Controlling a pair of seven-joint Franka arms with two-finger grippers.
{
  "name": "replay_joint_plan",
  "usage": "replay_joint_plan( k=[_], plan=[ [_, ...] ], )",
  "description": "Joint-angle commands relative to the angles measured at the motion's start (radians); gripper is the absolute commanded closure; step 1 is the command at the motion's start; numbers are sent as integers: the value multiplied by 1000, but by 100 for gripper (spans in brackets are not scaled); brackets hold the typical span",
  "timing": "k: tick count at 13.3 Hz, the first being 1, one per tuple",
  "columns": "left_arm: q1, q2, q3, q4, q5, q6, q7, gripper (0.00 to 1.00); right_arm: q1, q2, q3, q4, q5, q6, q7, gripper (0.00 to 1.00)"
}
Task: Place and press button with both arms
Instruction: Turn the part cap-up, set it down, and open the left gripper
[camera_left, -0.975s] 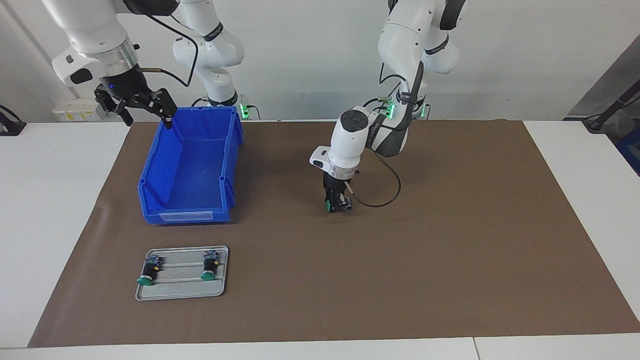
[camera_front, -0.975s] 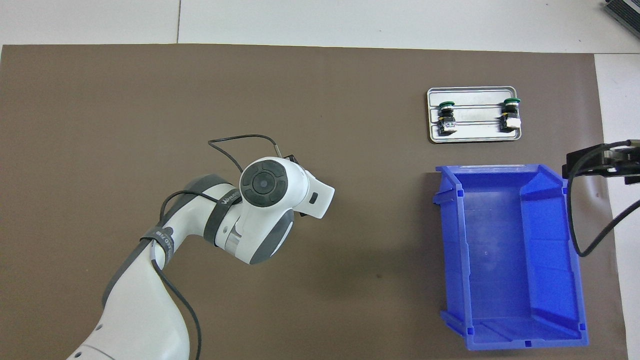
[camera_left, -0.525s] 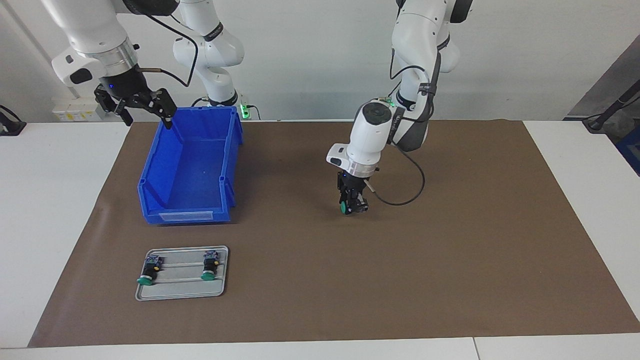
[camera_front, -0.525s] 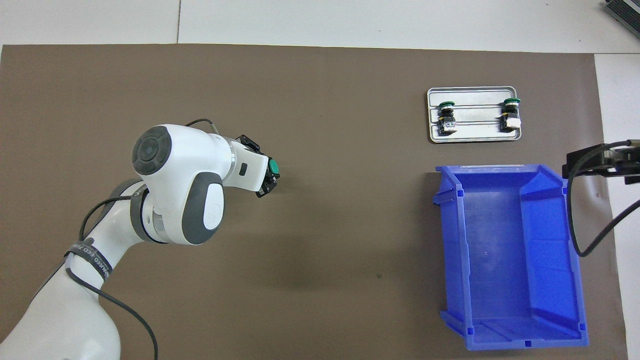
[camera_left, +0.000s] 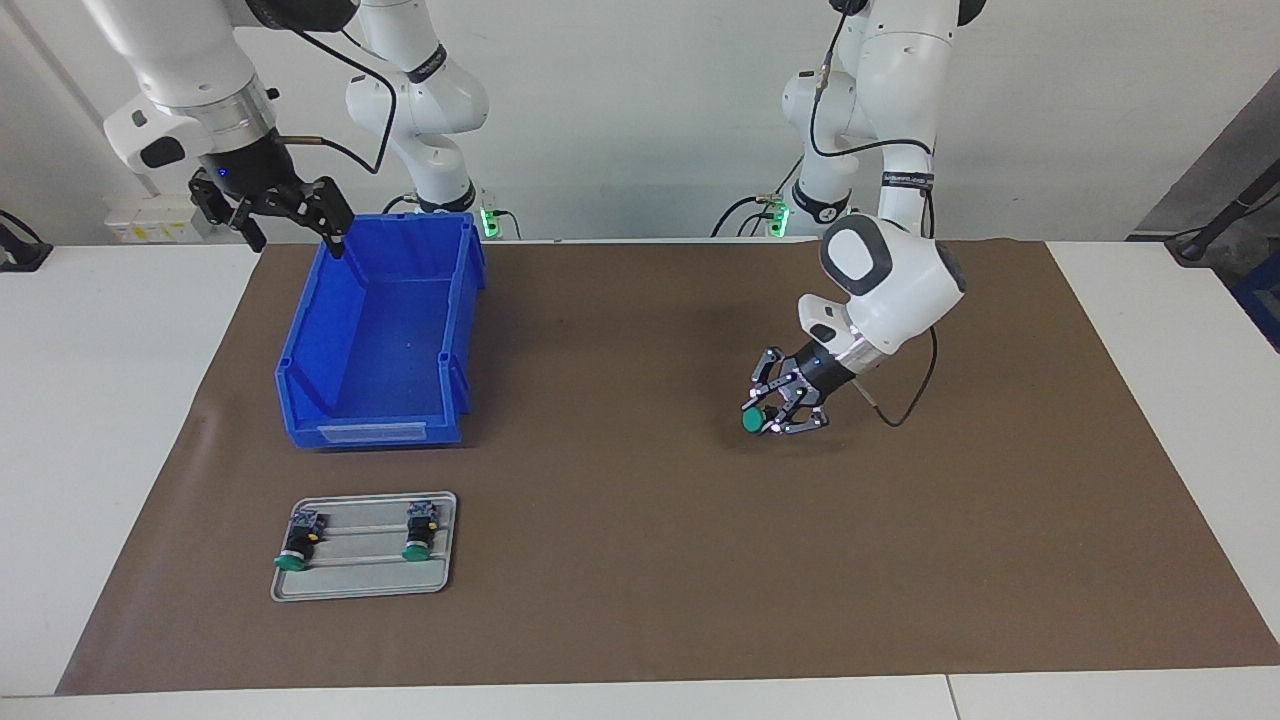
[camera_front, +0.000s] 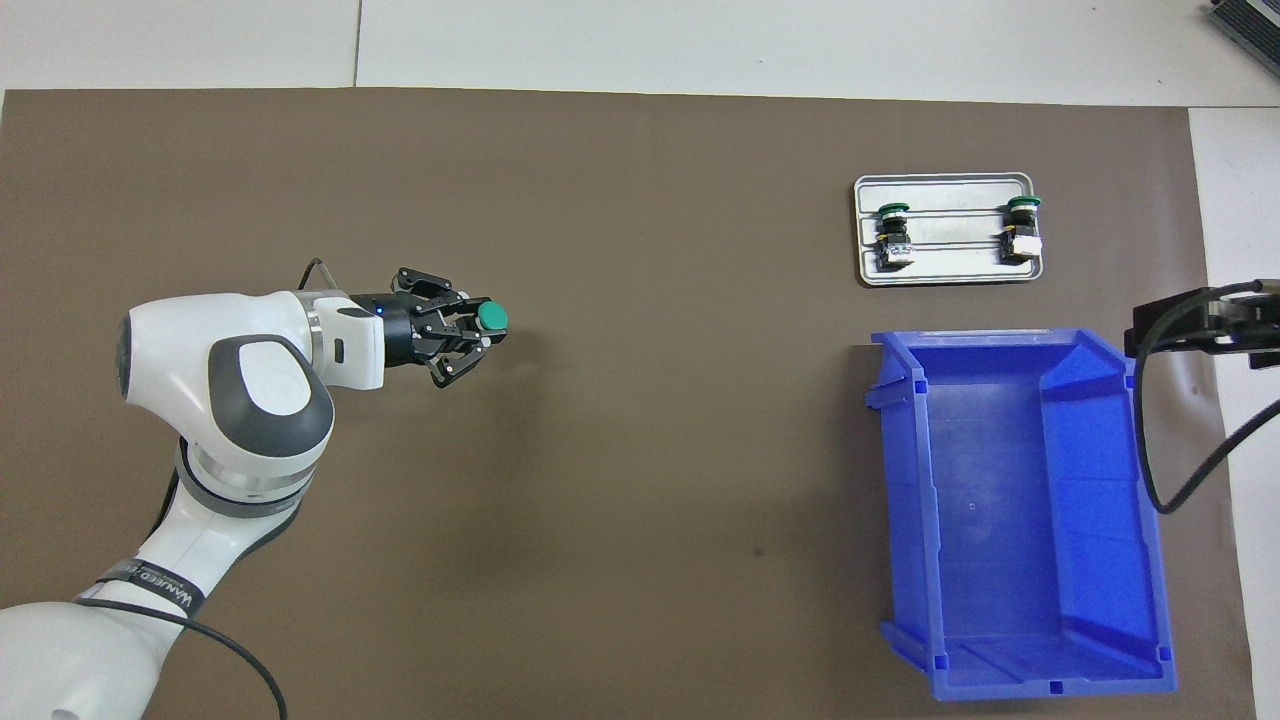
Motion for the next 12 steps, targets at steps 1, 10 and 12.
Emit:
replay_joint_plan(
  k=[1, 10, 12],
  plan=[
    [3, -38, -11, -71, -259, -39, 187, 100, -12, -13, 3, -19, 13, 18, -24, 0],
    [47, -18, -7, -242, -628, -311, 613, 100, -16, -14, 3, -23, 13, 17, -28, 0],
    [67, -18, -6, -259, -630, -363, 624, 100, -16, -14, 3, -23, 13, 17, -28, 0]
  ],
)
